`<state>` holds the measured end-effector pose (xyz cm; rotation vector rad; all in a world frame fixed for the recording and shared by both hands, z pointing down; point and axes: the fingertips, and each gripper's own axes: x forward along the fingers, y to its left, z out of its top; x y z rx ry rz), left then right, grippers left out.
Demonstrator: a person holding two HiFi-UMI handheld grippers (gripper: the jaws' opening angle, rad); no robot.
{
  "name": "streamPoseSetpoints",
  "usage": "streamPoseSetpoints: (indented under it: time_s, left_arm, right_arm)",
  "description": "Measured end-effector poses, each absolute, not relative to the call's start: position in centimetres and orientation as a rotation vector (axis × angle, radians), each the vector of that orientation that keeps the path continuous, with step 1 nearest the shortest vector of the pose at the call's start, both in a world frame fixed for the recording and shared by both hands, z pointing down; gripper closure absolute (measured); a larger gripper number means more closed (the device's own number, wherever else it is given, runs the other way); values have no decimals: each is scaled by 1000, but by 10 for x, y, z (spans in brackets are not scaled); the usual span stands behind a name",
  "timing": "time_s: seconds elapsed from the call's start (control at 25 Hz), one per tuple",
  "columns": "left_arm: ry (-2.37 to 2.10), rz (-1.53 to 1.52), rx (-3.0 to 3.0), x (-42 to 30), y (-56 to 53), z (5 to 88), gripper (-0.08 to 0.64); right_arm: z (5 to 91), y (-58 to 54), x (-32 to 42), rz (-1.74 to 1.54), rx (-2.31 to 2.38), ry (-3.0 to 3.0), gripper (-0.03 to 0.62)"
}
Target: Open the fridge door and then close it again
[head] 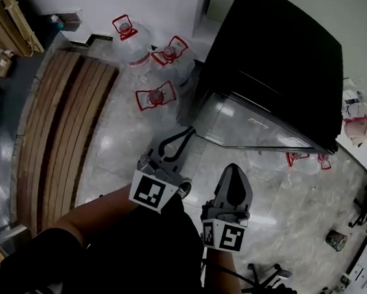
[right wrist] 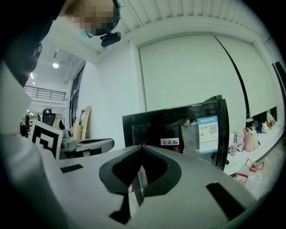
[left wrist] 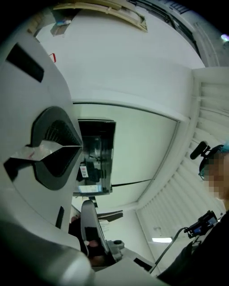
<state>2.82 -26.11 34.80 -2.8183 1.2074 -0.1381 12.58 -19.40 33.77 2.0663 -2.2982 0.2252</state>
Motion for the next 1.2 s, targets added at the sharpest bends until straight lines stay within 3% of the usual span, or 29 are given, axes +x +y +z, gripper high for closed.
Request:
streamPoseSetpoints:
  time_s: [0.52, 1.2]
  left_arm:
    - [1185, -31, -2930, 36, -167, 238, 552]
    - [1162, 58, -2952, 30, -150, 208, 552]
  right_arm:
    - [229, -159, 82, 68, 1896, -2458, 577]
    - [197, -133, 81, 11, 1882, -2465, 577]
